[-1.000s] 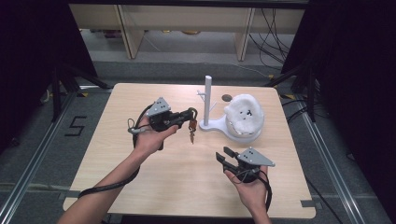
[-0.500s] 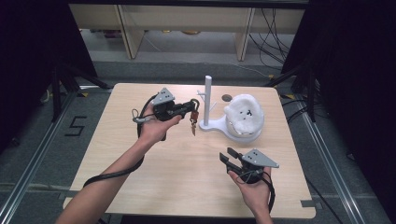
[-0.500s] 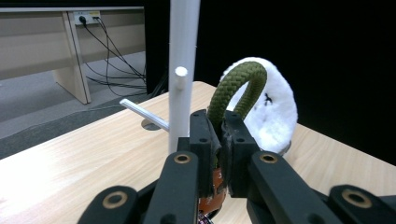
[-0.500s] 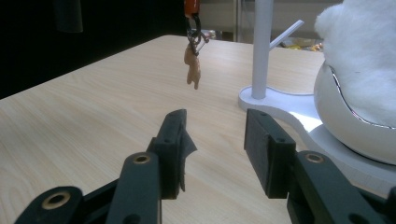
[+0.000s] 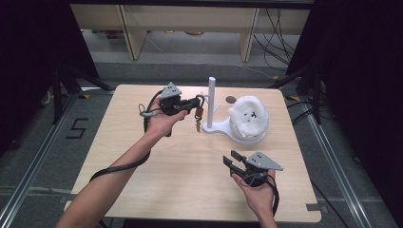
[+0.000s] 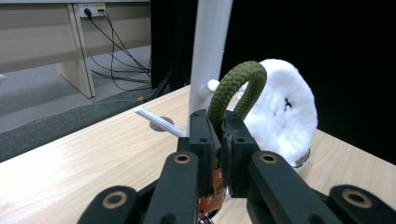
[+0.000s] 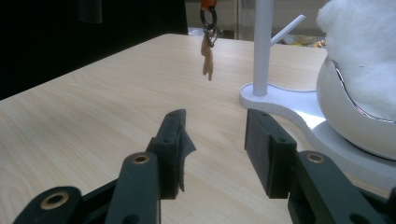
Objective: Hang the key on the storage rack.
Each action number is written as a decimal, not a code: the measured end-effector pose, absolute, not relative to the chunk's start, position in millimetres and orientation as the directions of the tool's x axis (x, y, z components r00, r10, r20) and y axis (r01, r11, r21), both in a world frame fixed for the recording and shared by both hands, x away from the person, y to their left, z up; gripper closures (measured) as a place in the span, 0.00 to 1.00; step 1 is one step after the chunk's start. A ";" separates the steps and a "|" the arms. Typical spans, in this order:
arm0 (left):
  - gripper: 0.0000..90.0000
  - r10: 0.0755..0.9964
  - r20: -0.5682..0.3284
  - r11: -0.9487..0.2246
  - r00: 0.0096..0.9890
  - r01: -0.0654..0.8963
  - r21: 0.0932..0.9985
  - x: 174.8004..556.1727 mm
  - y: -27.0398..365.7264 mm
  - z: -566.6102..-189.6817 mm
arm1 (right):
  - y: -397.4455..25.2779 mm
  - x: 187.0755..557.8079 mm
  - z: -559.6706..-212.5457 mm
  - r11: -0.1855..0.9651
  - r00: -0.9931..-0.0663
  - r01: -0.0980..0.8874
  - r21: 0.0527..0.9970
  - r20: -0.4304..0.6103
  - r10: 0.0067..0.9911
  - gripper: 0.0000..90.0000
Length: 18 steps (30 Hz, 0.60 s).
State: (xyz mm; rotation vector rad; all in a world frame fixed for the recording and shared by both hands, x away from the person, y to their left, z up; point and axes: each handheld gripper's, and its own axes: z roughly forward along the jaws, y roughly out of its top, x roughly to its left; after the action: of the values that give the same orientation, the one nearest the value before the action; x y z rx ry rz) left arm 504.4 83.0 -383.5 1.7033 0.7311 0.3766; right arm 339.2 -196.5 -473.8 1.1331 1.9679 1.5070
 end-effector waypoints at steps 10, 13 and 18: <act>0.93 0.650 -0.182 -0.091 0.738 0.314 0.945 517.1 80.4 -384.0 | -199.1 341.0 -475.6 0.068 -0.585 0.339 0.938 0.153 0.797 0.65; 0.93 0.649 -0.201 -0.078 0.734 0.328 0.941 519.7 78.6 -385.1 | -199.9 341.3 -476.3 0.079 -0.583 0.338 0.938 0.142 0.800 0.65; 0.93 0.650 -0.231 -0.063 0.724 0.354 0.933 524.9 76.2 -388.4 | -200.2 341.8 -476.7 0.077 -0.587 0.335 0.939 0.144 0.797 0.65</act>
State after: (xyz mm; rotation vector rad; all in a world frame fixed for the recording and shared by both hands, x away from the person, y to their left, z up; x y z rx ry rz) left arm 524.9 76.2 -388.4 1.6728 0.8143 0.2929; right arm 341.8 -200.2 -476.7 1.1187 1.9527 1.5212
